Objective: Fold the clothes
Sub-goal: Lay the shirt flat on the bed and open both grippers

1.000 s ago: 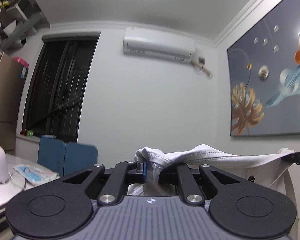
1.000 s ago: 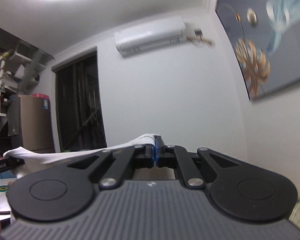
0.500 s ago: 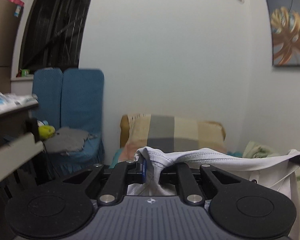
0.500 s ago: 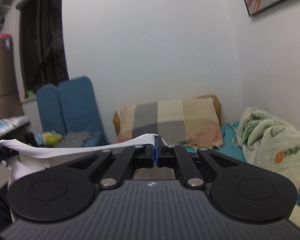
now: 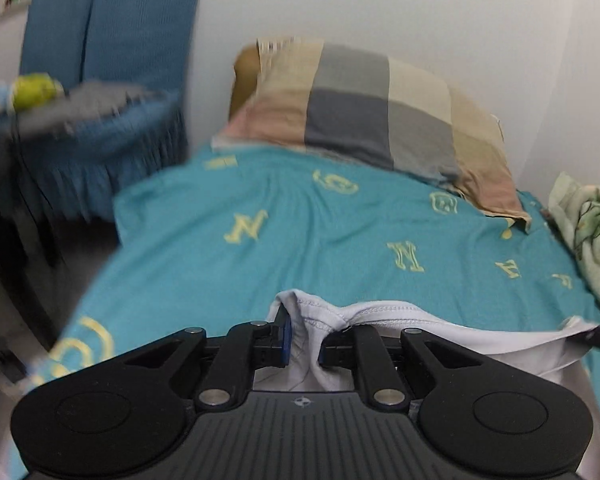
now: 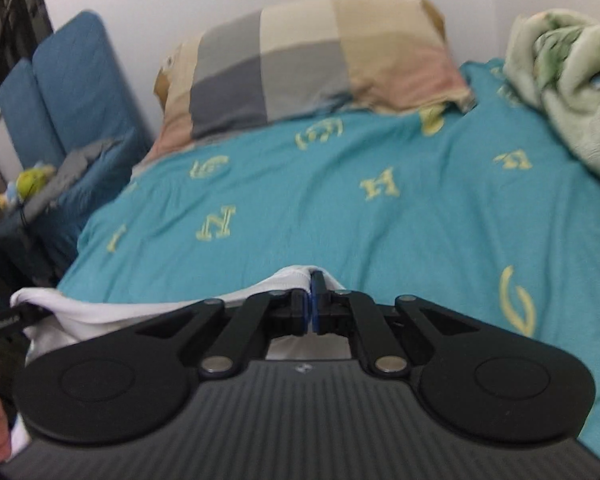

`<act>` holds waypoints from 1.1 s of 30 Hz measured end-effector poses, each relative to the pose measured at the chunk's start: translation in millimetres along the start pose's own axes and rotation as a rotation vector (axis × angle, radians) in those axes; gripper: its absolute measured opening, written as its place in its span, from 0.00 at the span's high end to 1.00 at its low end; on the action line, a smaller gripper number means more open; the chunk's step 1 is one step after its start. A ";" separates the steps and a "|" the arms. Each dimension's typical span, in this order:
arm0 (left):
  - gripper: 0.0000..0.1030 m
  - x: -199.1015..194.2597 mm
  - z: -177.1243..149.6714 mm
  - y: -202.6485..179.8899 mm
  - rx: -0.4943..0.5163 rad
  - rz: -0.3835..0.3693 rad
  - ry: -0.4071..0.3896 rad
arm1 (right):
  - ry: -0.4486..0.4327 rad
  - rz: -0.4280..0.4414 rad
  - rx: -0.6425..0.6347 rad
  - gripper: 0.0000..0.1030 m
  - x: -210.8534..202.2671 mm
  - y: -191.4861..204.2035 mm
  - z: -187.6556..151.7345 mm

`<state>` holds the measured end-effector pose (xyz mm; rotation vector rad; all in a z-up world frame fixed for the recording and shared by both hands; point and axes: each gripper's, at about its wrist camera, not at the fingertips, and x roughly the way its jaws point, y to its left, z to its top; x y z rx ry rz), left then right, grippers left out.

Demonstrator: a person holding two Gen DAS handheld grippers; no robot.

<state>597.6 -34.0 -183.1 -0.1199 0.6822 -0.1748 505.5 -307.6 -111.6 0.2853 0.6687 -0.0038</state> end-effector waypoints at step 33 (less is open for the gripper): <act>0.05 -266.8 -42.1 19.4 0.097 -0.034 -0.043 | 0.004 0.115 -0.011 0.23 -164.5 18.8 -50.0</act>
